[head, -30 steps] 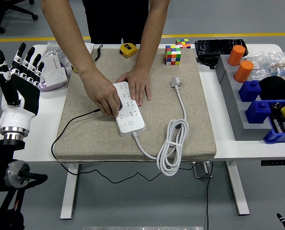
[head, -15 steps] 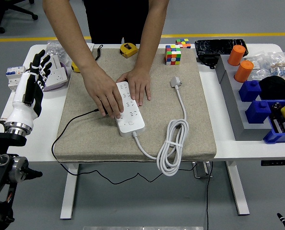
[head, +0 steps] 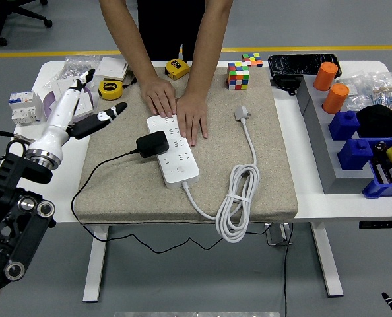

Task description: Pick up the plug,place it near the board,insert it into the board,press the button

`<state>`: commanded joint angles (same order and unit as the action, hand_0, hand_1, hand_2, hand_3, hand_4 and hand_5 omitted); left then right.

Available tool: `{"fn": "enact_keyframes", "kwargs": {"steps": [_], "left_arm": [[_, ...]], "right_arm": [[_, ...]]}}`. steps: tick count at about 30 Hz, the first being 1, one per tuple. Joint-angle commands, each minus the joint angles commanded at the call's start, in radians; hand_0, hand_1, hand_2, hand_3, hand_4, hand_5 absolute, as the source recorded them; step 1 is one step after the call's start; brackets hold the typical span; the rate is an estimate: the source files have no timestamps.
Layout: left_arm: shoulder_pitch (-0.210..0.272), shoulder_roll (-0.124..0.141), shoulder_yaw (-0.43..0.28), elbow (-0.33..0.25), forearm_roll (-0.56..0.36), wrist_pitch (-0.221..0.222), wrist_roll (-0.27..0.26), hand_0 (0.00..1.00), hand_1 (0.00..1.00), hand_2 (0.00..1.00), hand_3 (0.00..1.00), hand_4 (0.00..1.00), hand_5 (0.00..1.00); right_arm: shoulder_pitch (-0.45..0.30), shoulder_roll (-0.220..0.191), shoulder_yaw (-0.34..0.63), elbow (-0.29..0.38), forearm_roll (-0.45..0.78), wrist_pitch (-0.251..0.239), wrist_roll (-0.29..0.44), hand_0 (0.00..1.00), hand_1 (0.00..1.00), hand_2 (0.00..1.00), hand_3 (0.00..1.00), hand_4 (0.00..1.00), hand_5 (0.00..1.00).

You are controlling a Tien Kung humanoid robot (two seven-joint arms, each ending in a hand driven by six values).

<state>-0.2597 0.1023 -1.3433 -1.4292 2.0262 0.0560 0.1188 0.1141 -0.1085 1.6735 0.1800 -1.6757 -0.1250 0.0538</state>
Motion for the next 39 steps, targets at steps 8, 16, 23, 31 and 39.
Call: {"fn": "enact_keyframes", "kwargs": {"steps": [8, 16, 23, 31, 39], "left_arm": [[-0.161, -0.060, 0.144, 0.225, 0.243, -0.112, 0.005, 0.987, 0.998, 0.993, 0.996, 0.998, 0.443], [-0.230, -0.102, 0.174, 0.410, 0.241, -0.105, -0.010, 0.981, 0.998, 0.982, 0.986, 0.998, 0.438], [-0.247, -0.102, 0.176, 0.494, 0.243, -0.075, -0.025, 0.957, 0.979, 0.955, 0.960, 0.998, 0.444], [-0.248, -0.102, 0.192, 0.520, 0.241, -0.018, -0.045, 0.850, 0.858, 0.837, 0.850, 0.998, 0.368], [-0.245, -0.102, 0.208, 0.531, 0.243, 0.054, -0.077, 0.539, 0.650, 0.631, 0.622, 0.998, 0.254]], "right_arm": [[0.005, 0.000, -0.009, 0.000, 0.002, 0.002, -0.002, 0.878, 0.869, 0.827, 0.849, 0.998, 0.998], [0.005, 0.000, -0.003, 0.000, -0.005, 0.001, -0.005, 0.878, 0.869, 0.827, 0.849, 0.998, 0.998], [0.006, 0.000, -0.011, 0.000, -0.002, 0.001, -0.004, 0.879, 0.869, 0.828, 0.849, 0.998, 0.998], [0.002, -0.002, -0.012, 0.000, -0.006, 0.001, -0.005, 0.878, 0.869, 0.828, 0.849, 0.998, 0.998], [0.001, -0.002, -0.014, 0.000, -0.009, 0.001, -0.006, 0.879, 0.869, 0.828, 0.849, 0.998, 0.998]]}}
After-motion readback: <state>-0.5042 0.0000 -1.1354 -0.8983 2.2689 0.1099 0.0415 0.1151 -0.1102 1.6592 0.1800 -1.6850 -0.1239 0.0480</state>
